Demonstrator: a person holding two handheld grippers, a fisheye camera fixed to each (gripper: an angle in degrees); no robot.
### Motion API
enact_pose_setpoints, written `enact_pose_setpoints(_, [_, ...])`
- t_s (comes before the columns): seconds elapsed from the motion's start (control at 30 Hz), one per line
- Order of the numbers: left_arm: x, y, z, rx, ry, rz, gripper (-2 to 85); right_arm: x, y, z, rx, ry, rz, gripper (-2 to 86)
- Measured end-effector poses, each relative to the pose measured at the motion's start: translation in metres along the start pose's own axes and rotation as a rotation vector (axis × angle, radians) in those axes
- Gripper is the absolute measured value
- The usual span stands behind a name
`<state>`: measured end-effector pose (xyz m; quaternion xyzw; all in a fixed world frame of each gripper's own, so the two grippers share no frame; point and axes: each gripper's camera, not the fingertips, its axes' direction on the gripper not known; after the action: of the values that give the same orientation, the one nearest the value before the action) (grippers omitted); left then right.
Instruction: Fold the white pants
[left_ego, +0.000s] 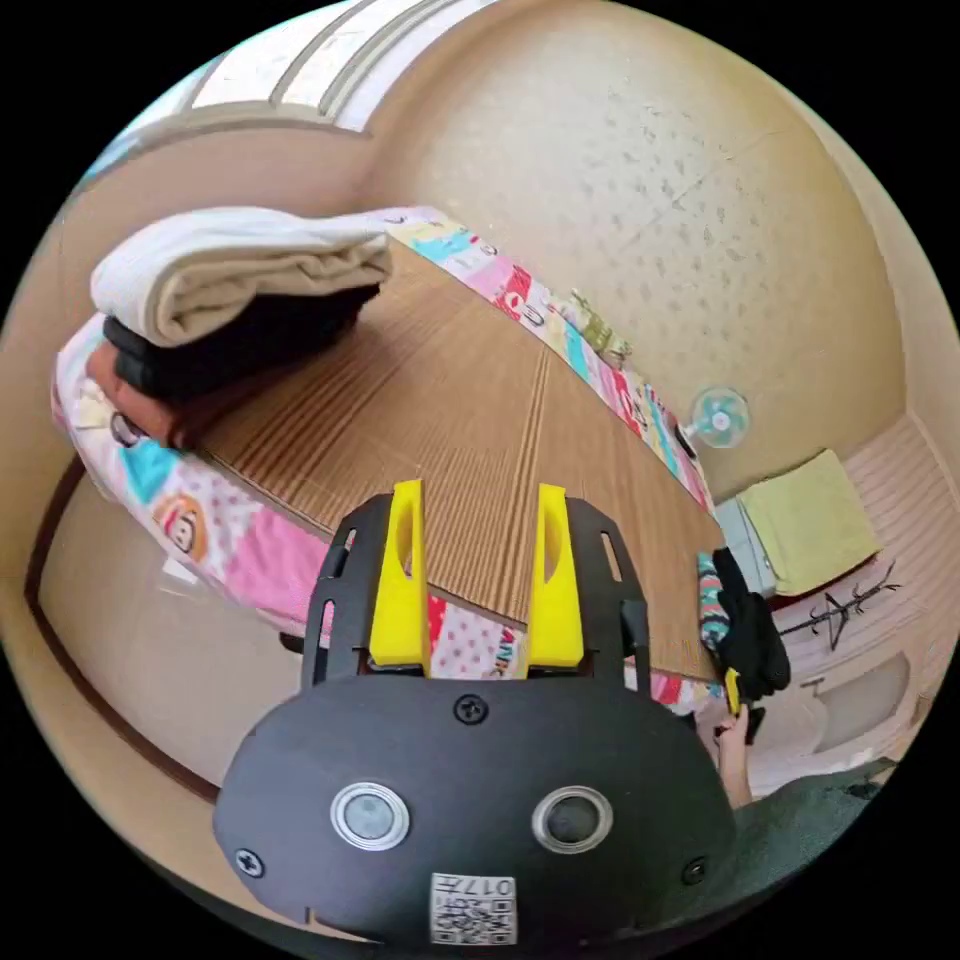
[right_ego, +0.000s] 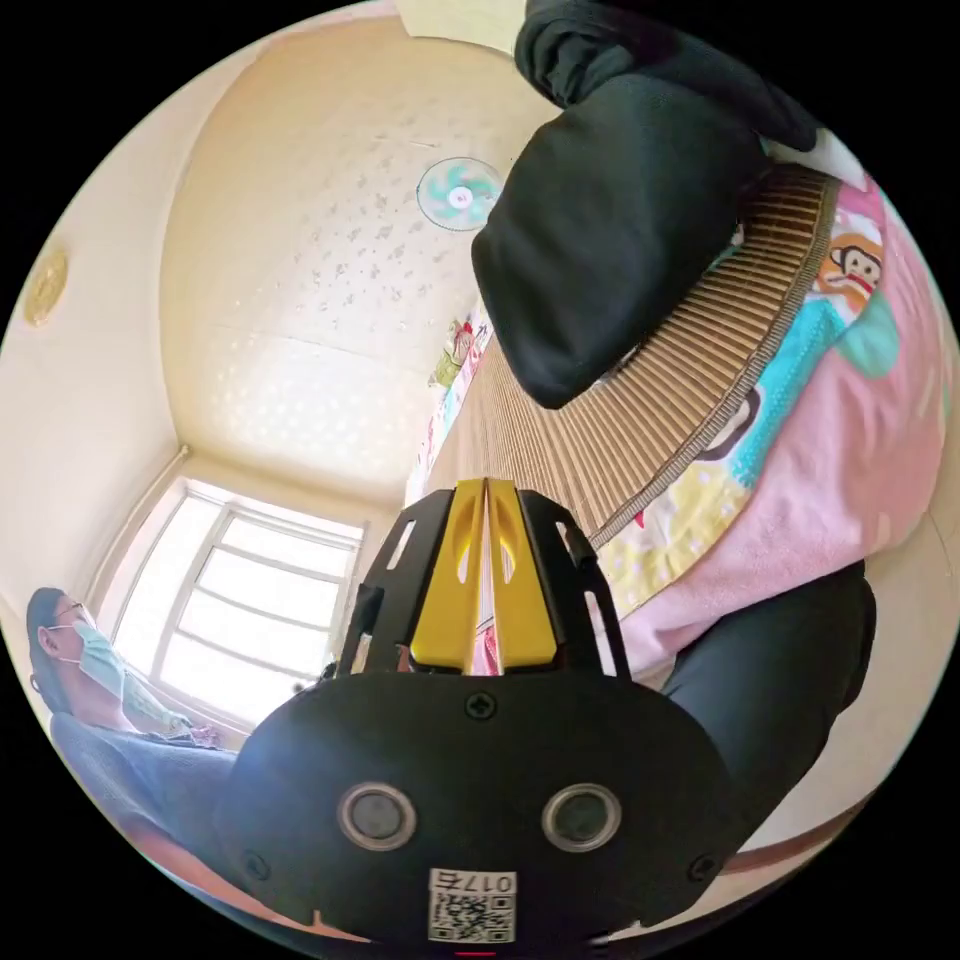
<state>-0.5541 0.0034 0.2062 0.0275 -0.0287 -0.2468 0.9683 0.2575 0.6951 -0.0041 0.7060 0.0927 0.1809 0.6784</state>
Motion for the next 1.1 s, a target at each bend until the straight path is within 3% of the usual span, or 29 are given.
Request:
enact_pose_setpoints(0.07, [-0.017, -0.036, -0.037, 0.211, -0.089, -0.021, 16.6, -0.011, -0.001, 0.016, -0.059, -0.012, -0.019, 0.5])
enact_pose_setpoints(0.13, [-0.032, -0.071, -0.045, 0.260, -0.174, -0.024, 15.8, -0.018, 0.002, 0.036, -0.106, -0.026, -0.025, 0.5])
enact_pose_setpoints(0.17, [-0.048, -0.094, -0.031, 0.183, -0.225, -0.068, 15.4, -0.019, 0.004, 0.040, -0.111, -0.025, -0.022, 0.4])
enact_pose_setpoints(0.27, [-0.109, -0.121, 0.052, -0.220, -0.157, -0.281, 11.7, -0.012, 0.014, 0.061, -0.122, -0.042, 0.020, 0.4])
enact_pose_setpoints(0.3, [-0.122, -0.112, 0.055, -0.210, -0.164, -0.357, 8.8, -0.007, 0.018, 0.070, -0.132, -0.070, 0.048, 0.4])
enact_pose_setpoints(0.33, [-0.127, -0.106, 0.051, -0.169, -0.108, -0.395, 6.9, -0.002, 0.021, 0.080, -0.149, -0.100, 0.076, 0.4])
enact_pose_setpoints(0.4, [-0.129, -0.089, 0.054, -0.152, 0.256, -0.462, 0.4, 0.003, 0.025, 0.095, -0.175, -0.134, 0.104, 0.3])
enact_pose_setpoints(0.47, [-0.090, -0.075, 0.077, -0.225, 0.674, -0.322, -0.4, 0.005, 0.026, 0.107, -0.199, -0.137, 0.116, 0.4])
enact_pose_setpoints(0.5, [-0.050, -0.059, 0.083, -0.292, 0.764, -0.211, -0.6, 0.004, 0.026, 0.115, -0.215, -0.132, 0.121, 0.4])
enact_pose_setpoints(0.57, [0.007, -0.033, 0.077, -0.354, 0.633, -0.030, -0.6, 0.002, 0.022, 0.126, -0.235, -0.146, 0.121, 0.4])
enact_pose_setpoints(0.63, [0.037, -0.013, 0.058, -0.288, 0.438, 0.080, -0.3, -0.004, 0.016, 0.133, -0.237, -0.205, 0.111, 0.5])
enact_pose_setpoints(0.7, [0.030, -0.009, 0.018, -0.060, 0.127, 0.039, 1.2, -0.011, 0.010, 0.134, -0.252, -0.228, 0.085, 0.5])
enact_pose_setpoints(0.8, [-0.003, -0.022, -0.034, 0.228, -0.258, -0.050, 13.6, -0.021, 0.004, 0.129, -0.281, -0.192, 0.042, 0.4])
enact_pose_setpoints(0.83, [-0.010, -0.025, -0.038, 0.250, -0.319, -0.078, 15.8, -0.024, 0.004, 0.125, -0.279, -0.166, 0.024, 0.4])
enact_pose_setpoints(0.87, [-0.027, -0.033, -0.036, 0.233, -0.361, -0.109, 16.5, -0.024, 0.005, 0.123, -0.278, -0.148, 0.017, 0.4])
enact_pose_setpoints(0.97, [-0.064, -0.054, 0.012, -0.020, -0.237, -0.156, 14.2, -0.017, 0.013, 0.124, -0.277, -0.069, 0.022, 0.4])
enact_pose_setpoints(1.1, [-0.041, -0.062, 0.006, -0.080, -0.157, -0.242, 6.5, 0.002, 0.031, 0.147, -0.256, -0.166, 0.099, 0.5])
